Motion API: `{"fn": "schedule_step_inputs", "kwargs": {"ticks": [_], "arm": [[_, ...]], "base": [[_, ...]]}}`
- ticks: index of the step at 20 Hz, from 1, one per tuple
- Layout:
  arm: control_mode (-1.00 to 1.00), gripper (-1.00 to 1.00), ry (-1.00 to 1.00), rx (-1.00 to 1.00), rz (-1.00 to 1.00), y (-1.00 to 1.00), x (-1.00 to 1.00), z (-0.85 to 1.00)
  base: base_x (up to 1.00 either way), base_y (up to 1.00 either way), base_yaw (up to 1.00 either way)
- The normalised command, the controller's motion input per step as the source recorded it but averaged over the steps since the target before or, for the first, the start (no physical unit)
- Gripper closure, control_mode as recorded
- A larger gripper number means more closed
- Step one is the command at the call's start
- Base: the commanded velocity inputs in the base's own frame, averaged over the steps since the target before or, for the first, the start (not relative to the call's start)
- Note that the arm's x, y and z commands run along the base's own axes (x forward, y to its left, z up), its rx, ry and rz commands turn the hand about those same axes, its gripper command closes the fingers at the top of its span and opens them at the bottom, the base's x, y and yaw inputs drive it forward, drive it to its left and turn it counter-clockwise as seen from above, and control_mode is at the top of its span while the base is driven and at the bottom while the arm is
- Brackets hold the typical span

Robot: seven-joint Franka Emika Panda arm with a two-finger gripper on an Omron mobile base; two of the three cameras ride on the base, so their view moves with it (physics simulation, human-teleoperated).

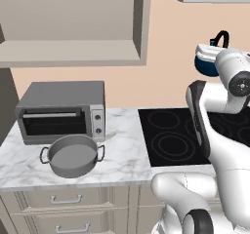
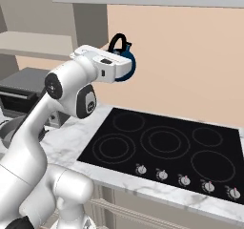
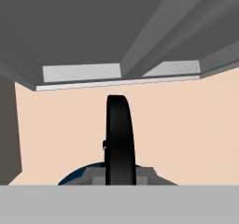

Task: Pick the kettle from the cabinet and place it on a stove burner. Then pick the pot from the counter and place it on another stove burner. Finally, turn both burners on.

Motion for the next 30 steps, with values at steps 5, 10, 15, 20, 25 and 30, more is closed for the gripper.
{"fn": "schedule_step_inputs", "kwargs": {"ticks": [5,10,15,20,25,30], "arm": [[-1.00,1.00,0.00,0.00,0.00,0.00,0.00,0.00],[-1.00,1.00,0.00,0.00,0.00,0.00,0.20,0.00],[-1.00,1.00,0.00,0.00,0.00,0.00,0.28,-0.01],[-1.00,1.00,-0.05,0.00,0.00,0.00,0.30,-0.24],[-1.00,1.00,-0.04,-0.03,0.00,0.00,0.28,-0.37],[-1.00,1.00,0.07,-0.02,0.00,0.00,0.09,-0.27]], "base": [[0.00,0.00,0.00],[0.00,0.00,0.00],[0.00,0.00,0.00],[0.00,0.00,0.00],[0.00,0.00,0.00],[0.00,0.00,0.00]]}}
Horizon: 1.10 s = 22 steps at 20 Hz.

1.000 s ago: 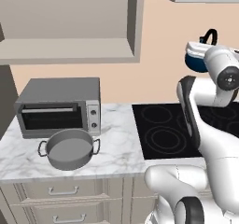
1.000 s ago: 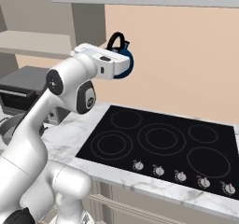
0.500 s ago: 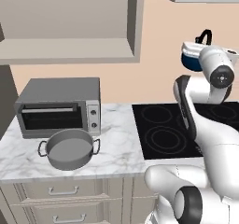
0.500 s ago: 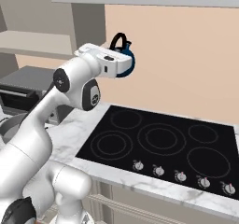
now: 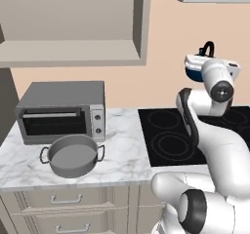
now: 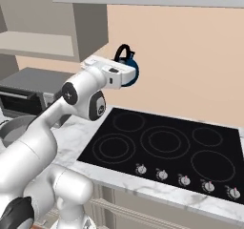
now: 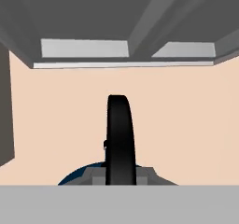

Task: Pick the kettle from the cabinet and place it on a stove burner. Then pick the pot from the counter and place it on another stove burner. Finally, turn both burners on.

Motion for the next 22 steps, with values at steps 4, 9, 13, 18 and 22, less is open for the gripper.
{"fn": "schedule_step_inputs", "kwargs": {"ticks": [4,9,13,18,22], "arm": [[-1.00,1.00,0.11,0.00,0.00,0.00,0.15,-0.24],[-1.00,1.00,0.10,0.00,-0.01,0.03,0.26,-0.29],[-1.00,1.00,0.01,0.00,-0.03,0.03,0.23,-0.32],[-1.00,1.00,0.01,0.00,-0.01,0.02,0.10,-0.25],[-1.00,1.00,0.00,0.00,-0.07,0.21,0.22,-0.23]], "base": [[0.00,0.00,0.00],[0.00,0.00,0.00],[0.00,0.00,0.00],[0.00,0.00,0.00],[0.00,0.00,0.00]]}}
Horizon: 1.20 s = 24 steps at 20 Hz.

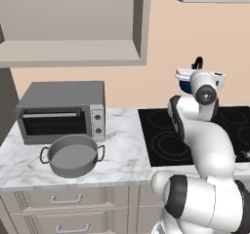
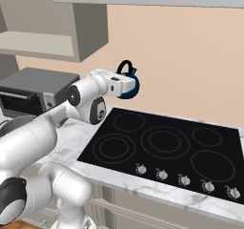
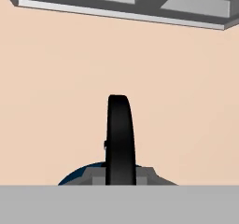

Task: Pick the kettle from the cabinet and place it on a stove burner. Then pick the pot from the counter and place it on another stove burner. Finally, turn both burners on.

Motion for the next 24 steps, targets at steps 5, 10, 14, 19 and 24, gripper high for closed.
{"fn": "schedule_step_inputs", "kwargs": {"ticks": [5,10,14,19,24], "arm": [[-1.00,1.00,0.00,0.00,-0.08,0.22,0.21,-0.18],[-1.00,1.00,0.00,0.01,-0.01,0.04,0.09,-0.06],[-1.00,1.00,0.00,0.04,0.00,0.08,0.20,-0.18],[-1.00,1.00,0.00,0.02,-0.01,0.07,0.14,-0.21],[-1.00,1.00,0.00,0.01,-0.05,0.04,0.10,-0.25]], "base": [[0.00,0.00,0.00],[0.00,0.00,0.00],[0.00,0.00,0.00],[0.00,0.00,0.00],[0.00,0.00,0.00]]}}
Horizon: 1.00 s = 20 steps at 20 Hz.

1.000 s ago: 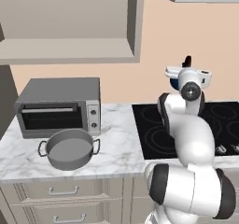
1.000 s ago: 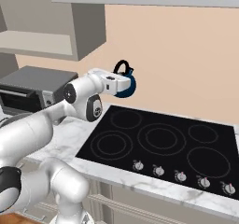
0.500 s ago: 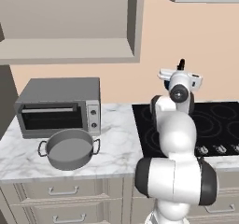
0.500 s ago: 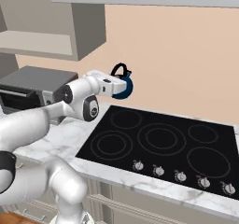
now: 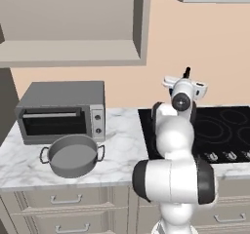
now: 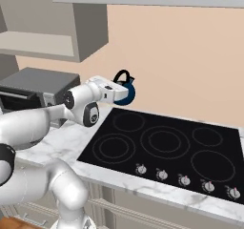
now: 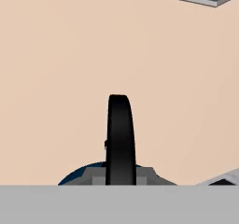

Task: Pick the kettle from the cabinet and place it on a stove burner. Then pick the pot from the counter and place it on another stove burner. Finally, turn both burners on.

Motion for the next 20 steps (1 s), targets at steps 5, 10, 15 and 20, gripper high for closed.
{"fn": "schedule_step_inputs", "kwargs": {"ticks": [5,10,15,20], "arm": [[-1.00,1.00,0.00,0.00,-0.05,0.07,0.17,-0.25],[-1.00,1.00,0.00,0.00,-0.04,0.08,0.18,-0.26],[-1.00,1.00,0.01,0.00,0.00,0.01,0.06,-0.17],[-1.00,1.00,0.00,0.00,0.00,0.00,0.14,-0.23]], "base": [[0.00,0.00,0.00],[0.00,0.00,0.00],[0.00,0.00,0.00],[0.00,0.00,0.00]]}}
